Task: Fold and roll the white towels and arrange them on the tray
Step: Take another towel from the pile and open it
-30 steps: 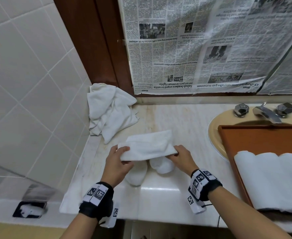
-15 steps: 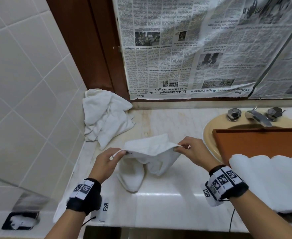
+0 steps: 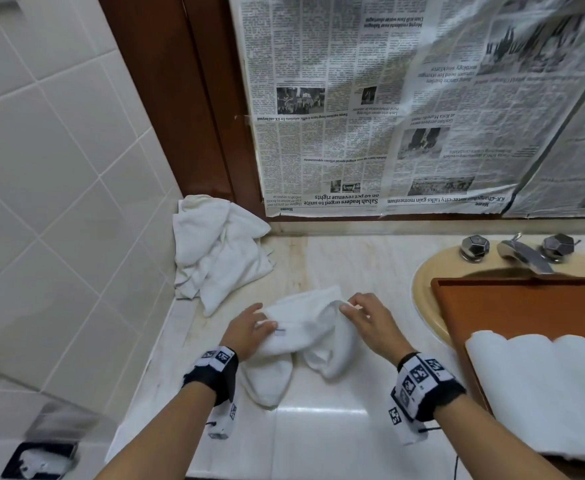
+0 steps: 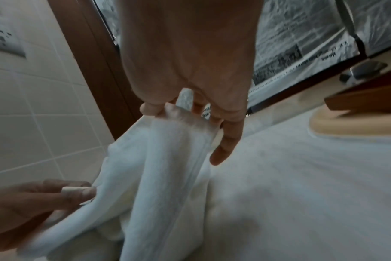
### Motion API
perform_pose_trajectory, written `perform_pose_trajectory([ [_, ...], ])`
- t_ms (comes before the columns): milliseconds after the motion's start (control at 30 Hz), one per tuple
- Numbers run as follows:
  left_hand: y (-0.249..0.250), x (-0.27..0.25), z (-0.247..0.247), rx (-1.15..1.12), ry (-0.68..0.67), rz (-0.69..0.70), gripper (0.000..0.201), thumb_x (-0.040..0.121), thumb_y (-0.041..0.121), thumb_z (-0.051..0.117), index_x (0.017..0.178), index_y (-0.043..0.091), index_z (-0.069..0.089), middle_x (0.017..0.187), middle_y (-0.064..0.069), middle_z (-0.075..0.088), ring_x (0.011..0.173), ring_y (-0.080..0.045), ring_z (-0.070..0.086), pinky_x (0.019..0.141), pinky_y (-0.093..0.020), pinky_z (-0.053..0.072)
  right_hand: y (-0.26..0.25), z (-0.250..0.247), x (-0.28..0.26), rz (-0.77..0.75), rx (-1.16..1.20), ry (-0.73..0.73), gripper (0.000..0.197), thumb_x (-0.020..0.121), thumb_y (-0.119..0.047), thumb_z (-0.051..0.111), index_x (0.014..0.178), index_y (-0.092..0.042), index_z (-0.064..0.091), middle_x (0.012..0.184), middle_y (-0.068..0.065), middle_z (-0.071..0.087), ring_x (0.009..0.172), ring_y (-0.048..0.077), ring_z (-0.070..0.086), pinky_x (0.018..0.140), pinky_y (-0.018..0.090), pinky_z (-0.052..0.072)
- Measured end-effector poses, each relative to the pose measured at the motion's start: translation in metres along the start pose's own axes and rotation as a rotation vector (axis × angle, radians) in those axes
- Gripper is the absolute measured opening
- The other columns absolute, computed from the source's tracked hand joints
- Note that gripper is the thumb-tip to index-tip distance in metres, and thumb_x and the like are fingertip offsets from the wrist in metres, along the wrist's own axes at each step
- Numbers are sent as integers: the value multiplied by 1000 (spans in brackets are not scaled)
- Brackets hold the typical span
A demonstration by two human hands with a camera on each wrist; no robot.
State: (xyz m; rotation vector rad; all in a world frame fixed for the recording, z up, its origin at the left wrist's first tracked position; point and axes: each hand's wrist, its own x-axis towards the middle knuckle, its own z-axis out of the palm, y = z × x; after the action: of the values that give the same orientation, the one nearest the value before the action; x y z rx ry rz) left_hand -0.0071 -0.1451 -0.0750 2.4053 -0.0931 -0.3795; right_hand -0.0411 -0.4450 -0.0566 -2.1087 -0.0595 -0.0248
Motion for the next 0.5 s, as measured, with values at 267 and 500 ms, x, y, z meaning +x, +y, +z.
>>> perform_pose_trajectory([
  [267,18,-54,52,137,-146,132,48,74,72,38,72,28,57,70,6,55,74,-14,54,61,-16,31,27,11,-35,32,-16,-208,15,101,-35,54,101,-23,63,103,-8,64,97,7,60,88,32,48],
  [500,27,-121,81,24,-455,99,37,85,60,64,83,24,72,74,10,61,63,1,50,61,-17,35,41,-11,-106,85,-93,-409,20,96,-43,55,94,-27,67,86,-5,69,79,12,62,77,32,48],
])
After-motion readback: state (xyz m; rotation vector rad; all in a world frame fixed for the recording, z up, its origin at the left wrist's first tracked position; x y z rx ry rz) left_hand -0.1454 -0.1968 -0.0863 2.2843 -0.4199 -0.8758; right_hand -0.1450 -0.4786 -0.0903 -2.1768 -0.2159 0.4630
